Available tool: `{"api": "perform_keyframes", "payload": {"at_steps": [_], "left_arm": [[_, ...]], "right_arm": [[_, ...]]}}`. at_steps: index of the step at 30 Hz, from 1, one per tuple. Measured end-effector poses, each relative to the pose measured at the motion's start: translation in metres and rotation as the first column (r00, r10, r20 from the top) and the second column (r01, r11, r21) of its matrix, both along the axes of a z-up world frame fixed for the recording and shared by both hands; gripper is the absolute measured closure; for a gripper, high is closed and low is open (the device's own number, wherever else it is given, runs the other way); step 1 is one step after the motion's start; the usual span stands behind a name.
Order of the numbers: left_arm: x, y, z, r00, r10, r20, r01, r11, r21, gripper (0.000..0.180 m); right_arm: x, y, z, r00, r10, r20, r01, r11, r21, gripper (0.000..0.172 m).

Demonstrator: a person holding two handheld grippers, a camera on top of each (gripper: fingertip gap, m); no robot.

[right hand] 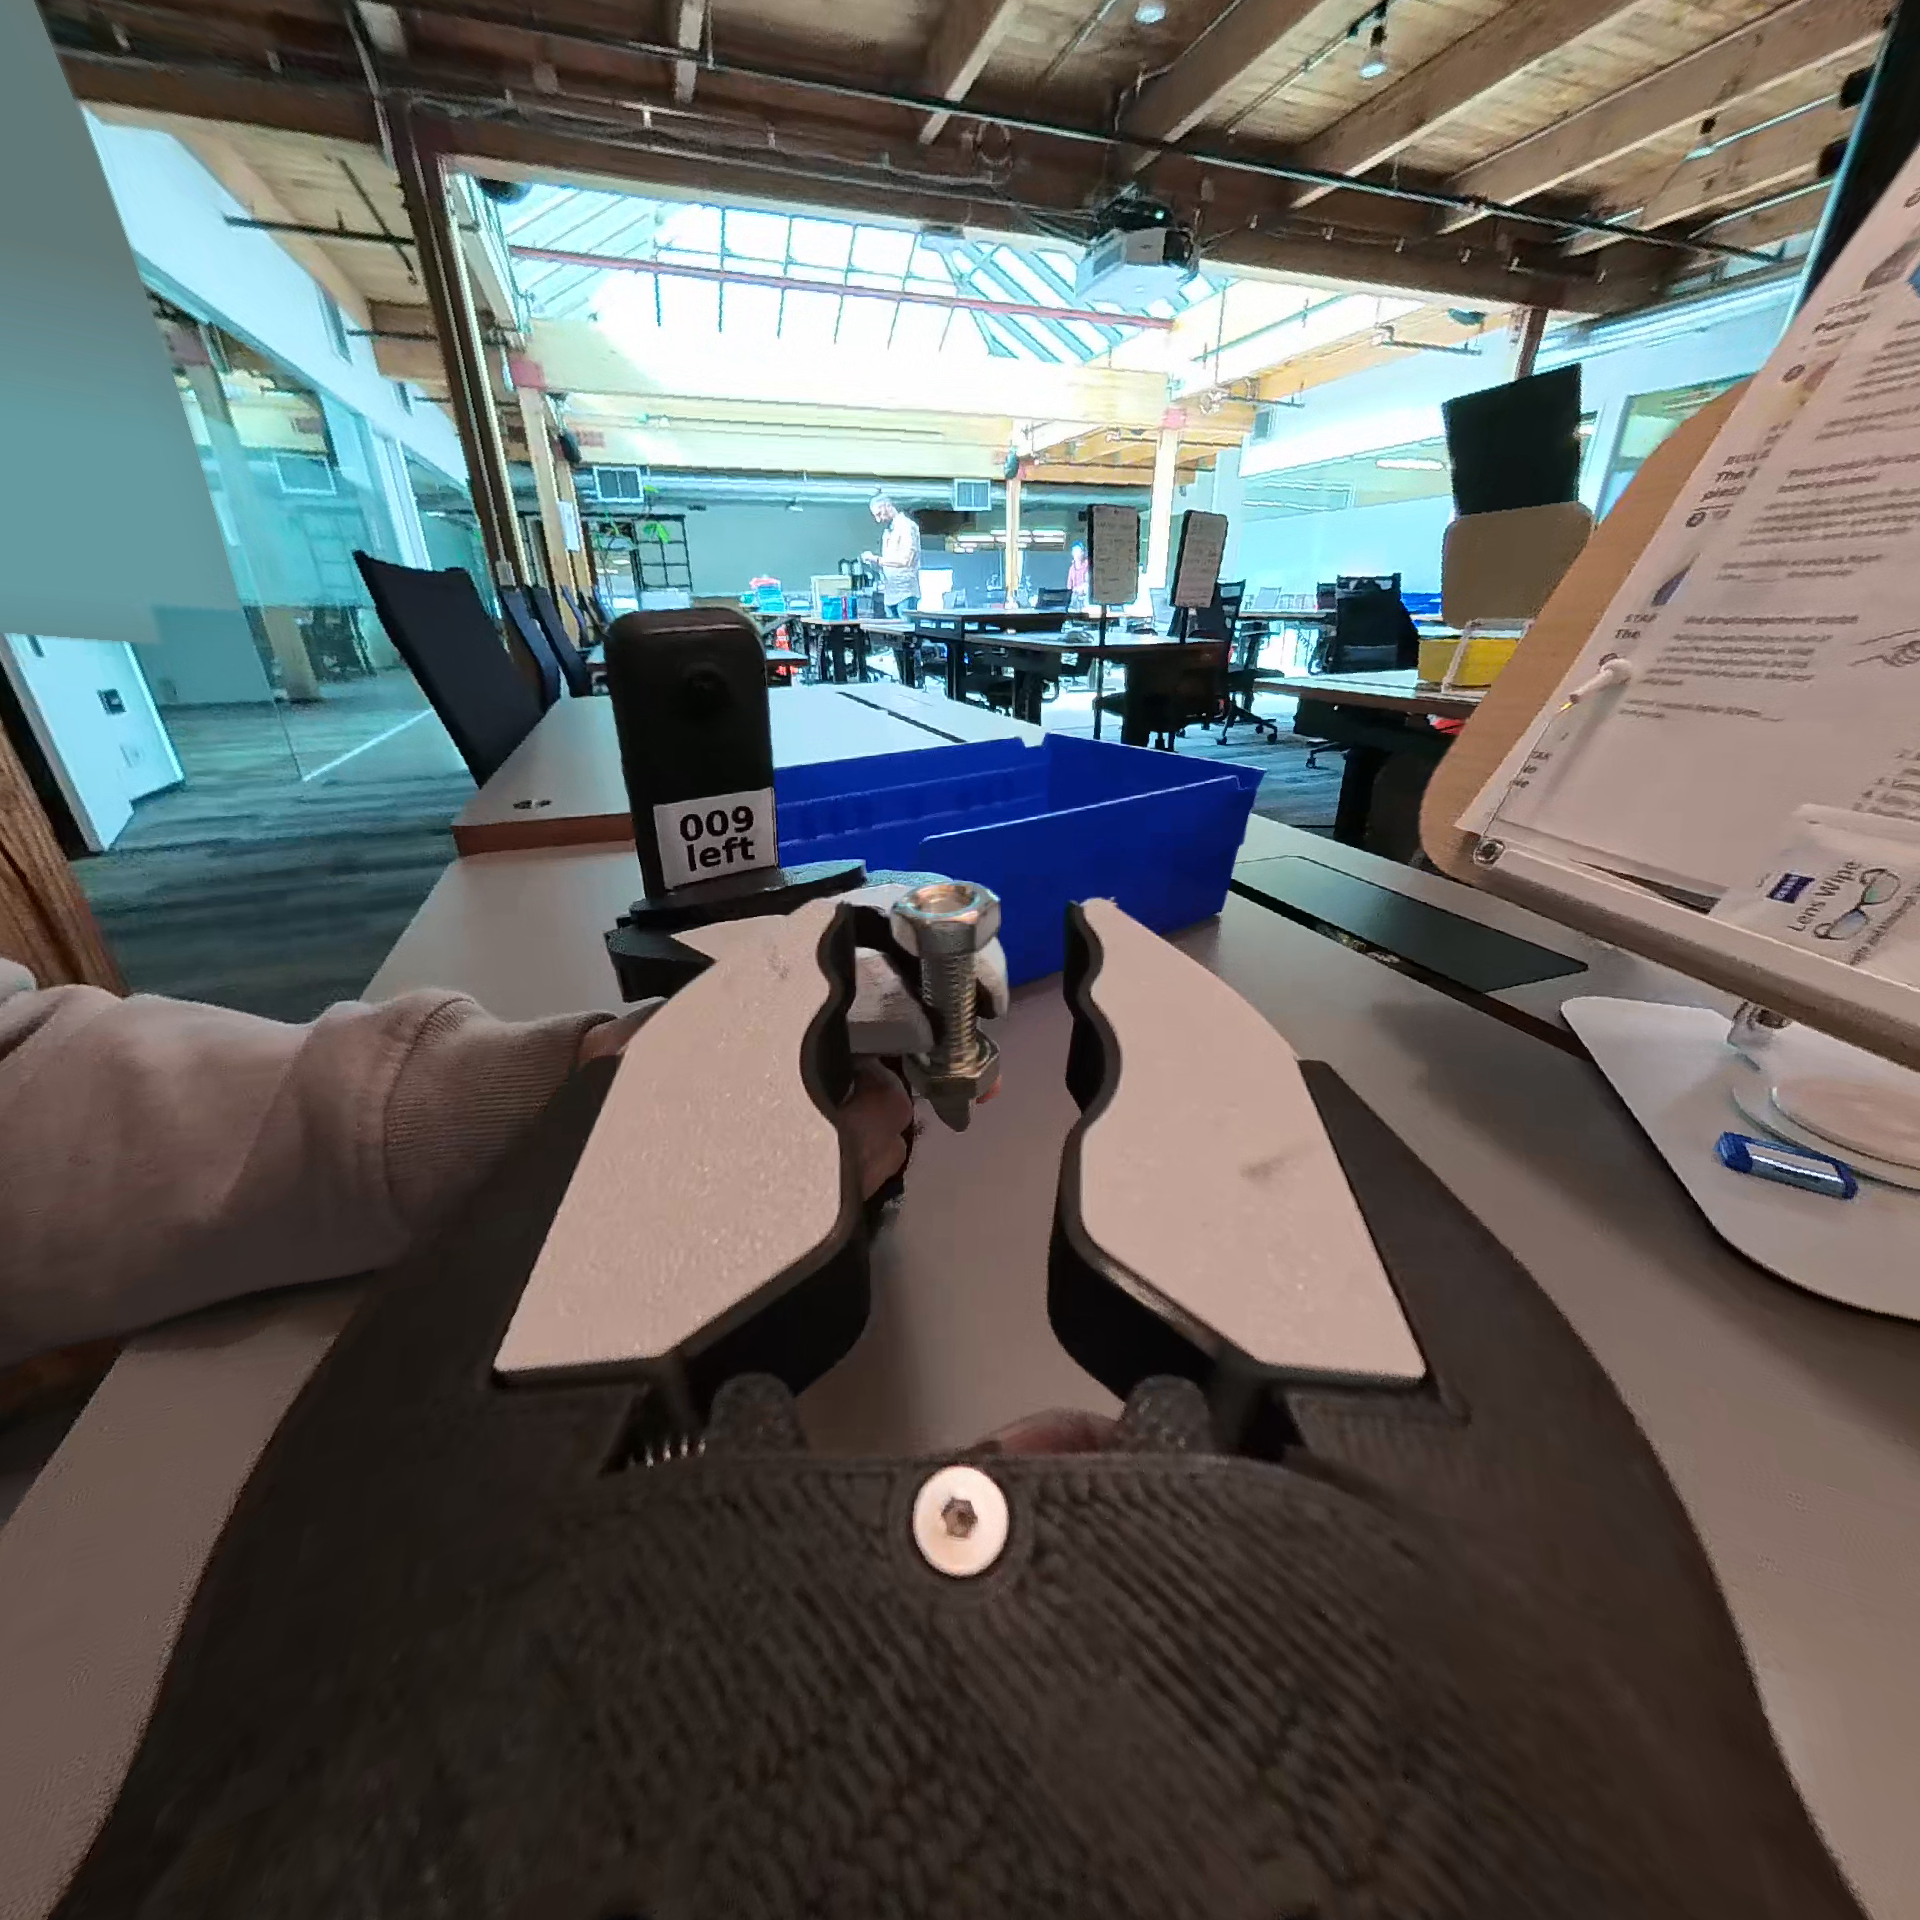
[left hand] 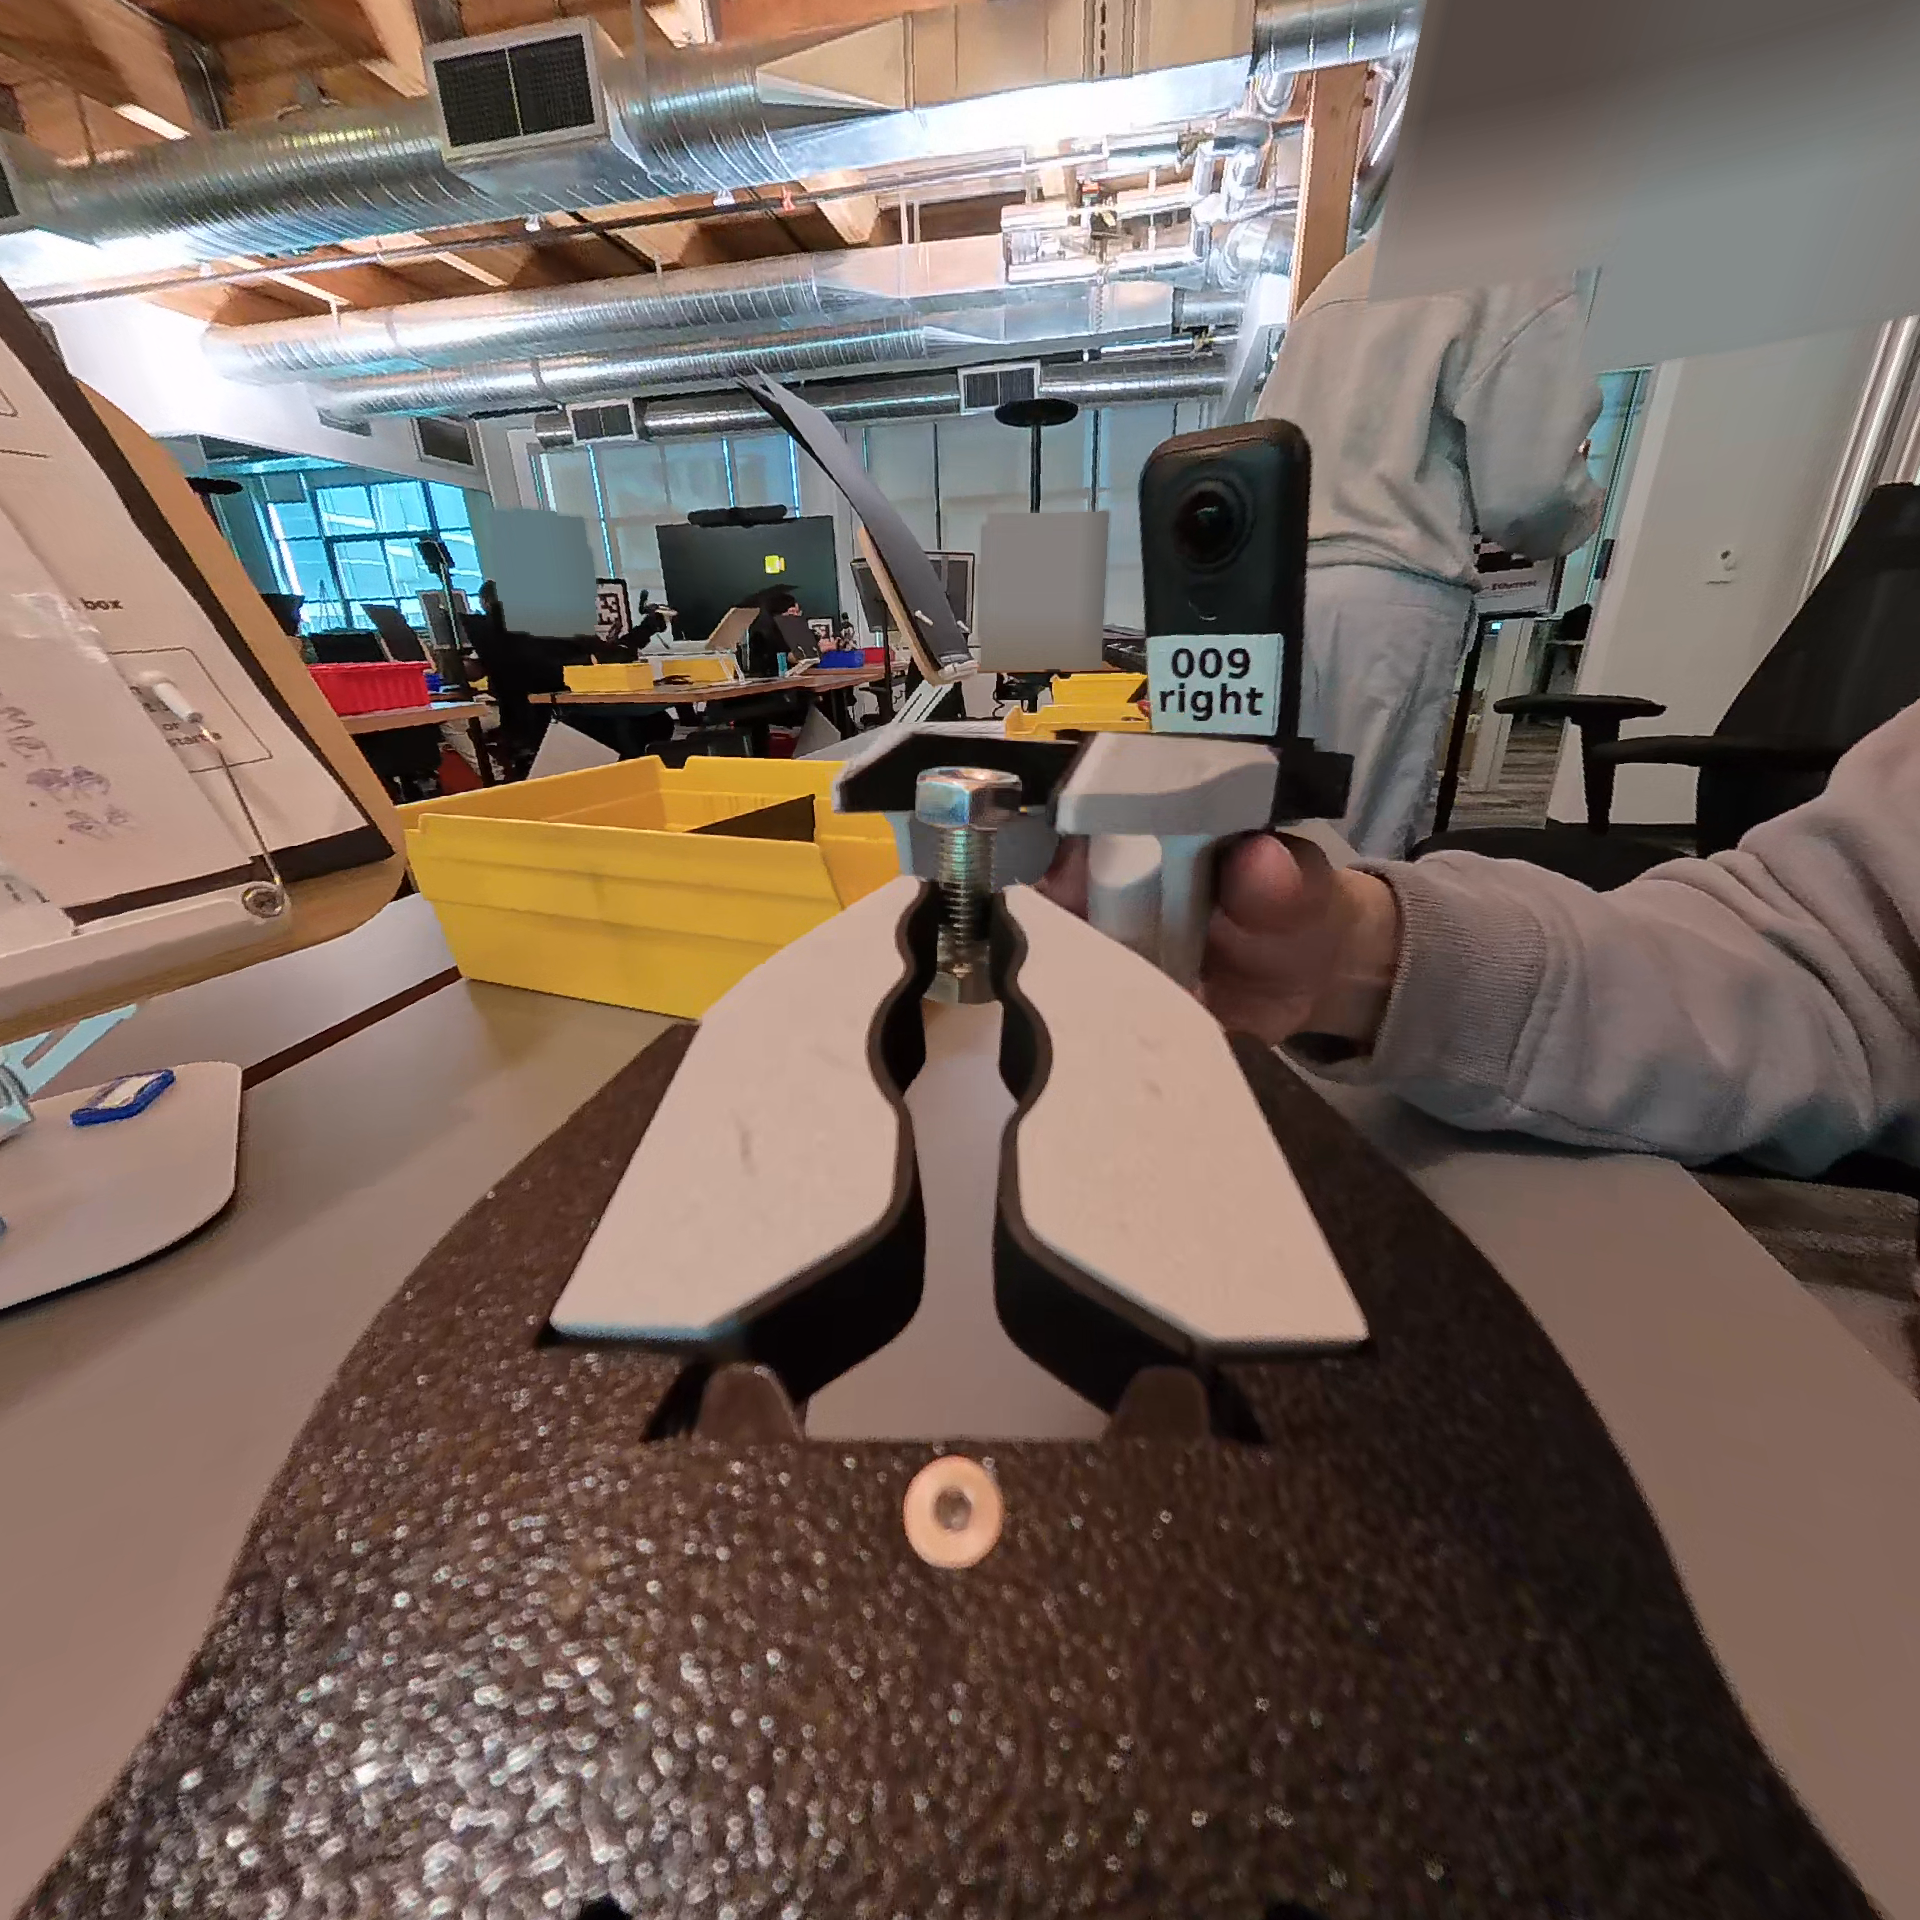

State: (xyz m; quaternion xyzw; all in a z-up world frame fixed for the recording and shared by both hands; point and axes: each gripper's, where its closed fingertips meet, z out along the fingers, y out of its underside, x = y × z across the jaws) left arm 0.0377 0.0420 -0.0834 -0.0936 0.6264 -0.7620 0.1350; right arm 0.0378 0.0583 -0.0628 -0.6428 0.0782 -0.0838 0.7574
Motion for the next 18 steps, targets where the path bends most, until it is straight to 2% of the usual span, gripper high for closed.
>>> {"api": "perform_keyframes", "payload": {"at_steps": [4, 10, 13, 16, 18], "left_arm": [[0.0, 0.0, 0.0, 1.0, 0.0, -0.002, 0.0, 1.0, -0.001, 0.172], [0.003, 0.004, 0.001, 1.0, 0.021, -0.002, -0.021, 1.0, -0.009, 0.172], [0.004, 0.008, 0.005, 1.0, 0.027, -0.003, -0.027, 0.999, -0.035, 0.172], [0.003, 0.006, 0.004, 1.0, 0.024, 0.001, -0.024, 0.999, -0.025, 0.172], [0.002, 0.003, 0.003, 1.0, 0.017, -0.001, -0.017, 1.0, -0.019, 0.172]], "right_arm": [[0.0, 0.002, -0.001, 1.0, -0.011, -0.001, 0.011, 1.0, 0.001, 0.141], [0.009, -0.007, 0.002, 0.999, -0.045, -0.018, 0.046, 0.999, 0.018, 0.137], [0.021, -0.018, 0.005, 0.995, -0.082, -0.057, 0.085, 0.995, 0.05, 0.144], [0.024, -0.02, 0.002, 0.991, -0.058, -0.119, 0.066, 0.996, 0.064, 0.136], [0.015, -0.015, 0.003, 0.995, -0.02, -0.097, 0.027, 0.997, 0.068, 0.133]]}}
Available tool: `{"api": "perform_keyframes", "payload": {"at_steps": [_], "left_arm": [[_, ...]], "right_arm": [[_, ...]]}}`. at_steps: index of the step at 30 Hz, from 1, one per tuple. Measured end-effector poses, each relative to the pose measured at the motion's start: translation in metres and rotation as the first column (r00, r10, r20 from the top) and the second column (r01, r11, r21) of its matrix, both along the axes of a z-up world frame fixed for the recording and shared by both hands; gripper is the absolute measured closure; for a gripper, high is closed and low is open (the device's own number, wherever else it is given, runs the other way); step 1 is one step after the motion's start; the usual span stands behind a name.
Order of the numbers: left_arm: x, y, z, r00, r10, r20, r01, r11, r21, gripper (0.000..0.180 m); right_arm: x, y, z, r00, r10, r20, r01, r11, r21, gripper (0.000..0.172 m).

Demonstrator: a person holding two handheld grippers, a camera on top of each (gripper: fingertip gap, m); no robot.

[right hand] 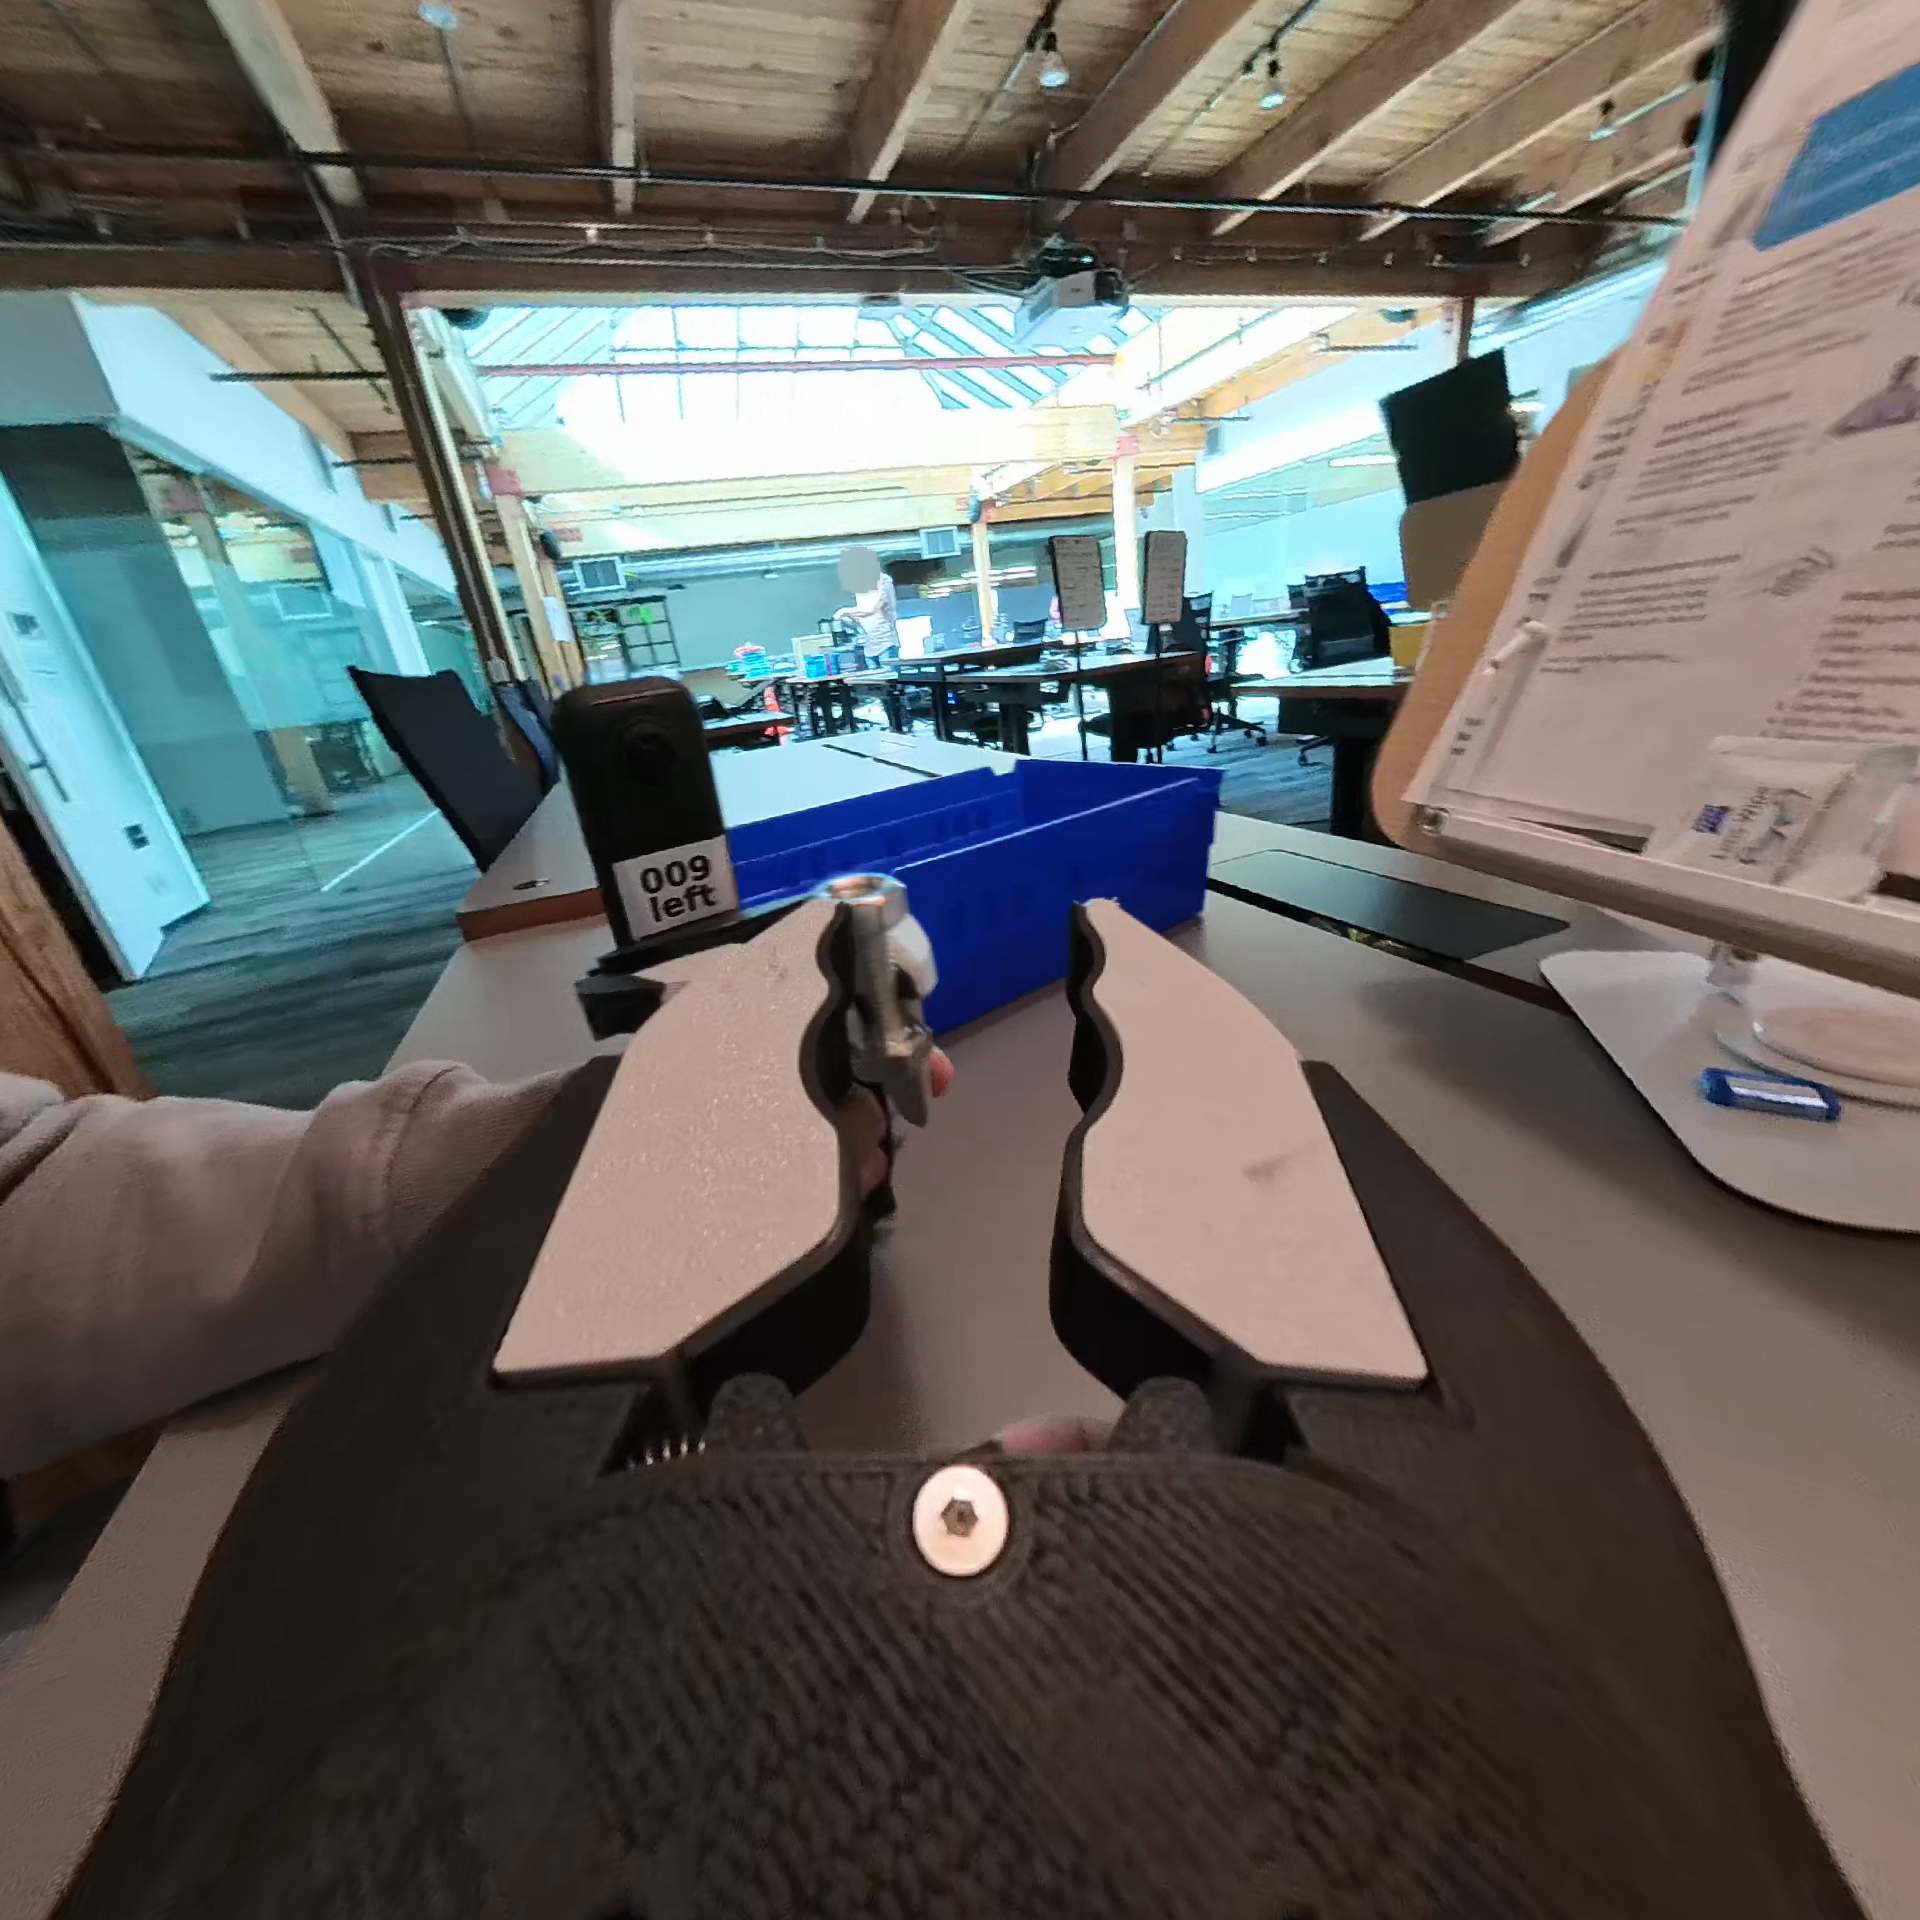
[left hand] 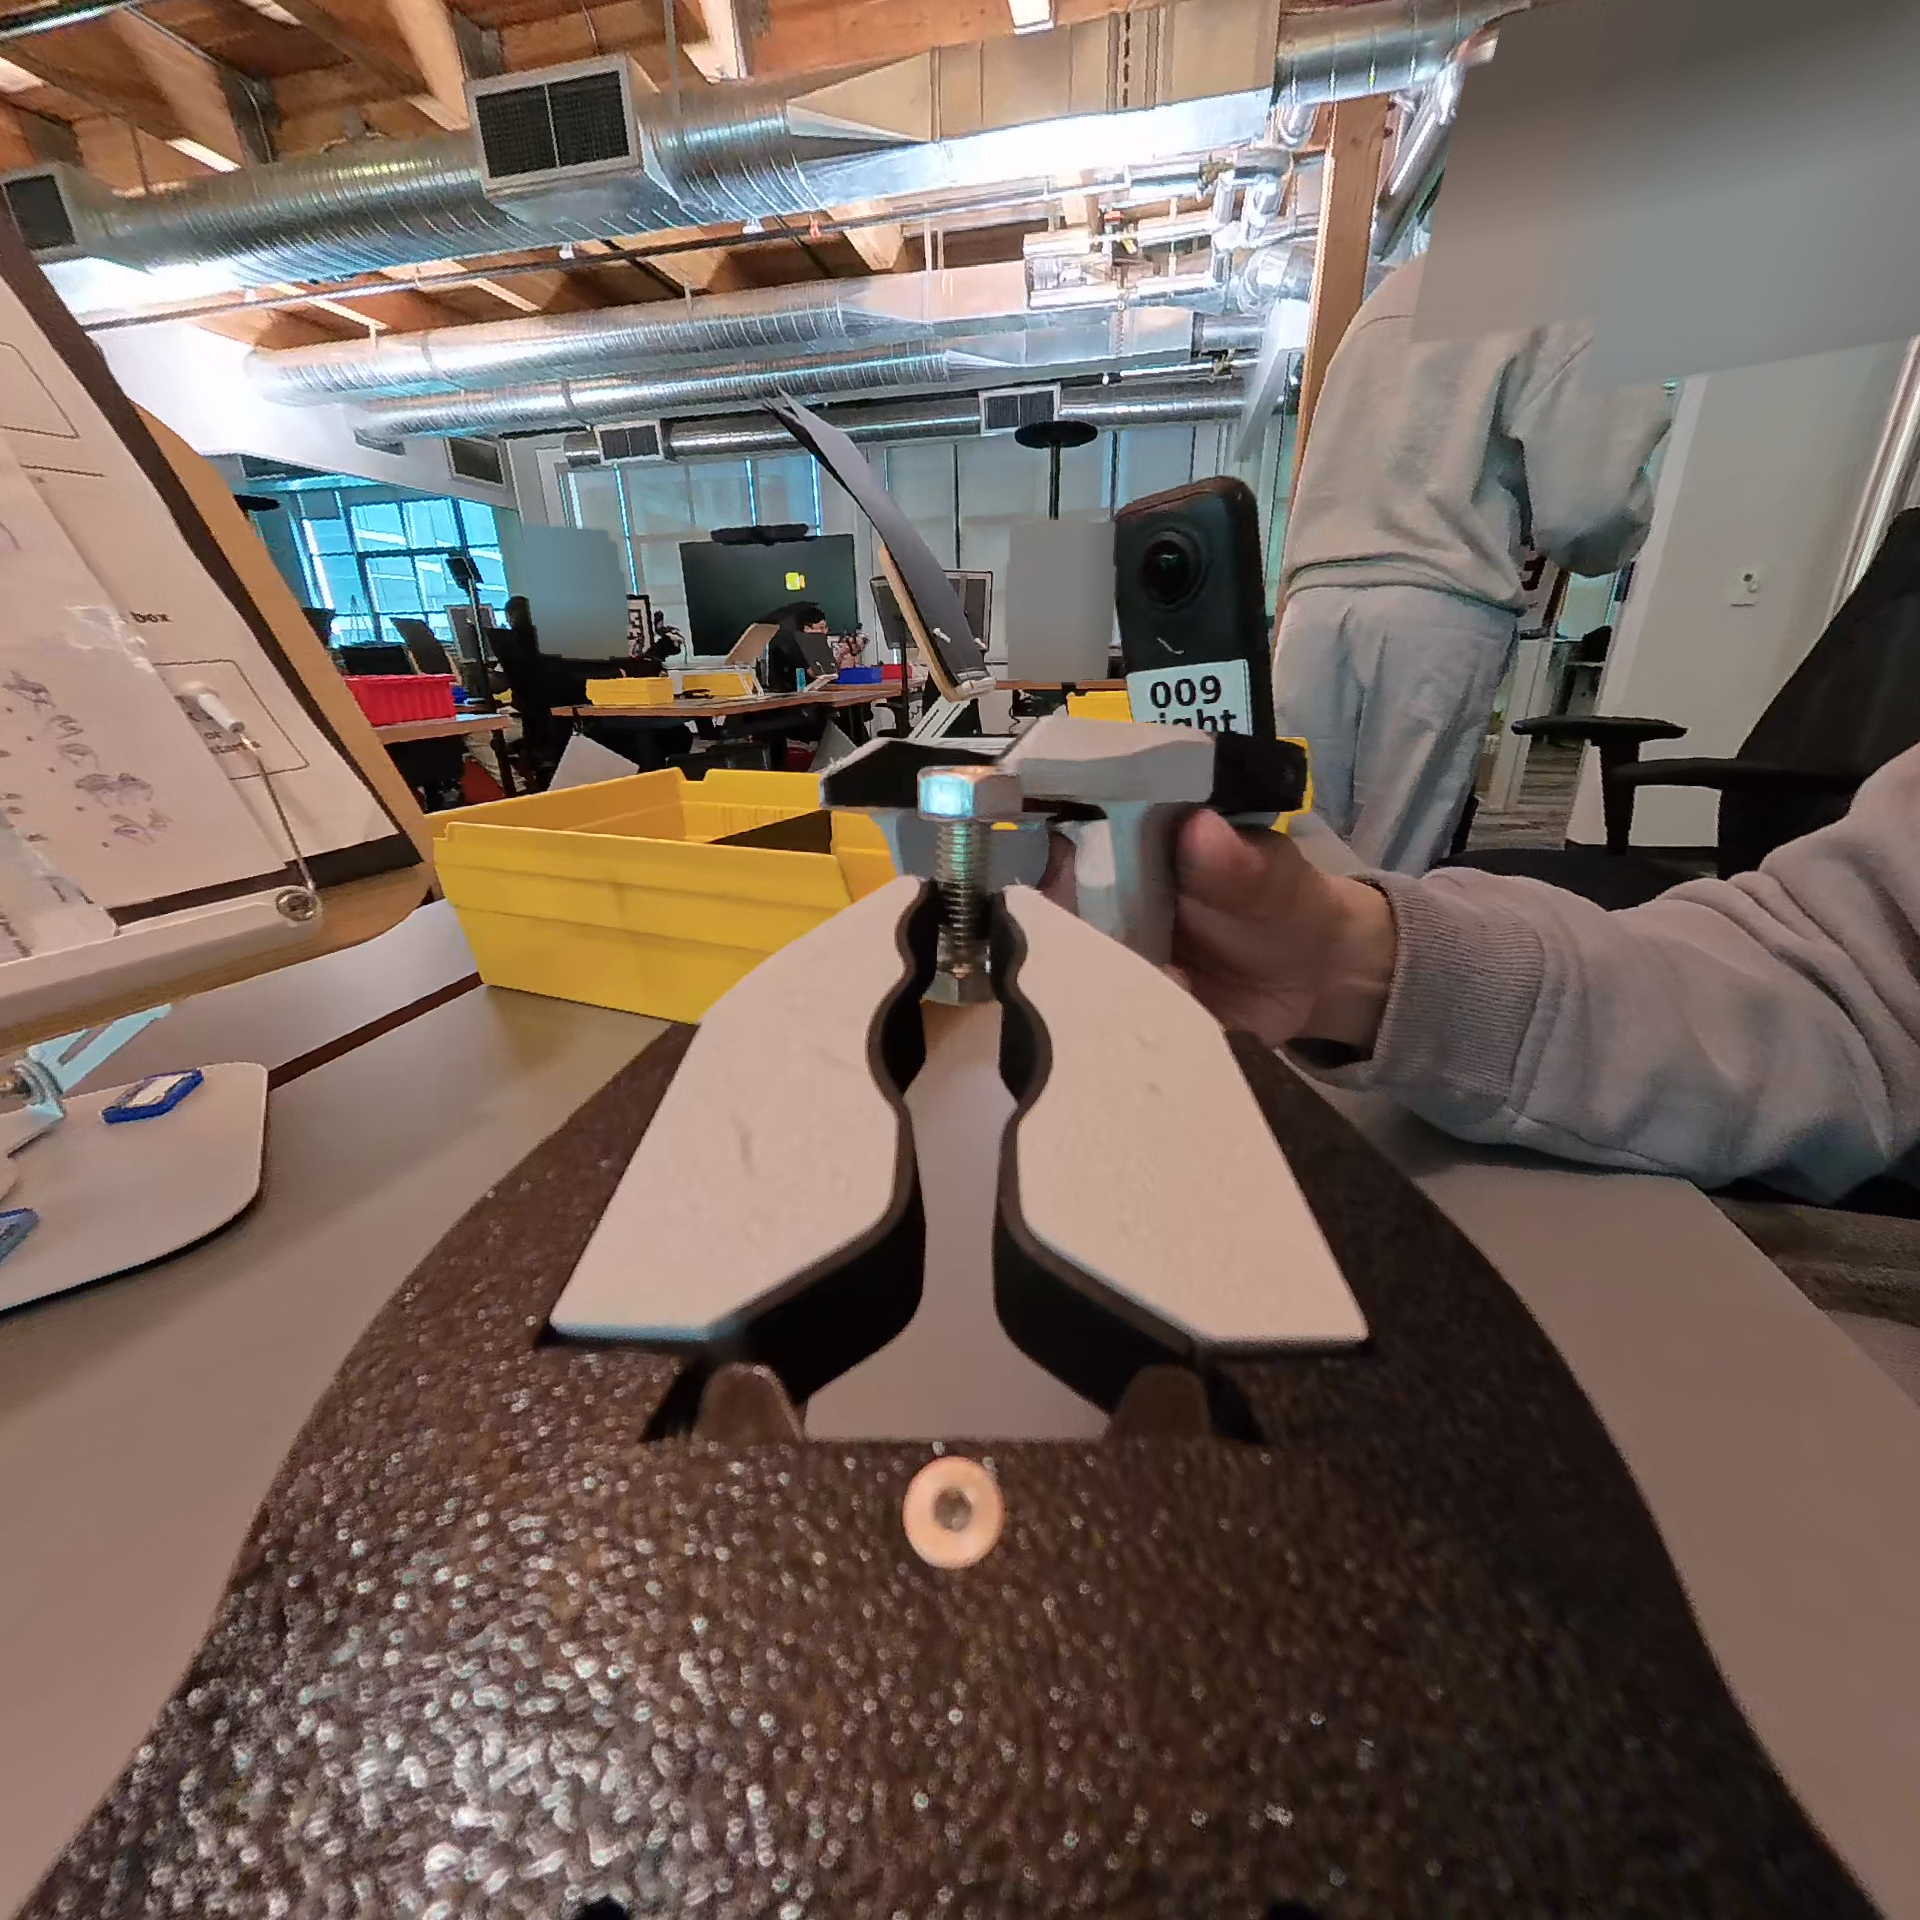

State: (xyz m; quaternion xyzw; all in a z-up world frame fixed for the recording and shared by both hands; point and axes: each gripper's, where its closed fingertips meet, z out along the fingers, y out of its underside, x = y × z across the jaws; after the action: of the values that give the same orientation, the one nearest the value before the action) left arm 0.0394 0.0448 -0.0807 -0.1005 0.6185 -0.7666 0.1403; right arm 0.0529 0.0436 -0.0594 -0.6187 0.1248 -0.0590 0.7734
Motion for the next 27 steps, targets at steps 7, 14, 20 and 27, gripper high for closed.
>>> {"api": "perform_keyframes", "payload": {"at_steps": [7, 14, 20, 27], "left_arm": [[0.0, -0.001, -0.001, 1.0, 0.007, 0.006, -0.007, 1.0, 0.01, 0.172], [0.001, 0.001, 0.001, 1.0, 0.015, 0.008, -0.015, 1.0, 0.003, 0.172], [0.003, 0.006, 0.003, 1.0, 0.025, 0.003, -0.025, 0.999, -0.019, 0.172], [-0.001, -0.003, -0.002, 1.0, 0.006, 0.006, -0.006, 1.0, 0.011, 0.172]], "right_arm": [[-0.015, 0.018, -0.004, 0.996, 0.005, 0.09, 0.0, 0.998, -0.065, 0.136], [-0.008, 0.011, -0.001, 0.996, -0.029, 0.081, 0.032, 0.998, -0.046, 0.139], [0.009, -0.009, 0.007, 0.998, -0.065, 0.003, 0.065, 0.997, 0.037, 0.135], [-0.015, 0.013, 0.005, 0.996, -0.001, 0.089, 0.002, 1.0, -0.011, 0.135]]}}
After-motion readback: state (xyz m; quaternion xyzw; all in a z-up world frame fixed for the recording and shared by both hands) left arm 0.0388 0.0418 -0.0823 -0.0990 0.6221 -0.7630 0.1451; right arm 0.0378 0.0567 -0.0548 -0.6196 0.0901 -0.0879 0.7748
